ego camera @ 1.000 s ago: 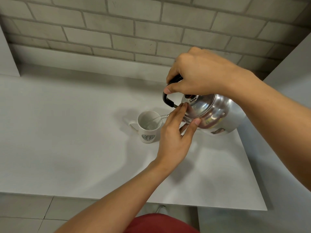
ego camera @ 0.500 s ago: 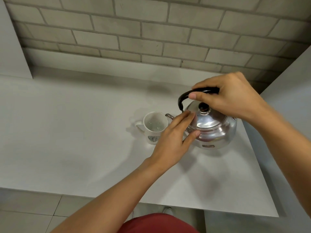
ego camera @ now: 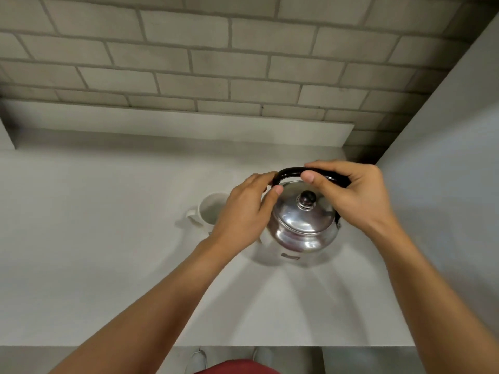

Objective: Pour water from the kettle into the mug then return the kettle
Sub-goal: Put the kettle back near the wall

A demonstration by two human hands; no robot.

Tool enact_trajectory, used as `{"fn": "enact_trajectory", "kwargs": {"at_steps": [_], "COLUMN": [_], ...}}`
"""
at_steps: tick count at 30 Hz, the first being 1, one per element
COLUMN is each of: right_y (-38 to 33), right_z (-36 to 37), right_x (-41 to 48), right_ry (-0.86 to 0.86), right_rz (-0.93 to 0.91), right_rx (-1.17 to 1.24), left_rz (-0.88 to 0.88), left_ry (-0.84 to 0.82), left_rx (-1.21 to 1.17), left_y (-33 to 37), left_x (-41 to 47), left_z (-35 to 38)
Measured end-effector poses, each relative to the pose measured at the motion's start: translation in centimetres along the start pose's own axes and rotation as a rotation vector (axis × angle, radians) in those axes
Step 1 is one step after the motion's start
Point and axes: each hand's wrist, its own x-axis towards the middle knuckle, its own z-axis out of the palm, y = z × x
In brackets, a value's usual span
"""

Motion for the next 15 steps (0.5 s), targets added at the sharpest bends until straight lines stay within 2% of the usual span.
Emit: {"fn": "enact_trajectory", "kwargs": {"at_steps": [5, 10, 15], "right_y": [1.6, 4.0, 6.3], "right_z": [-0.8, -2.3, -1.7], "right_x": [0.3, 0.9, 2.3], "right_ry": [-0.018, -0.102, -0.159], "right_rz": [0.038, 0.035, 0.055], "right_rx": [0.005, -0.231, -0.259], "left_rz": [-0.015, -0.022, 0.001], "left_ry": [0.019, 0.095, 0.159], "left_rx": [0.066, 0.082, 0.089], "left_y": [0.8, 0.4, -0.5], "left_x": [1.3, 3.7, 7.3], "left_z": [0.4, 0.1, -1.2]}}
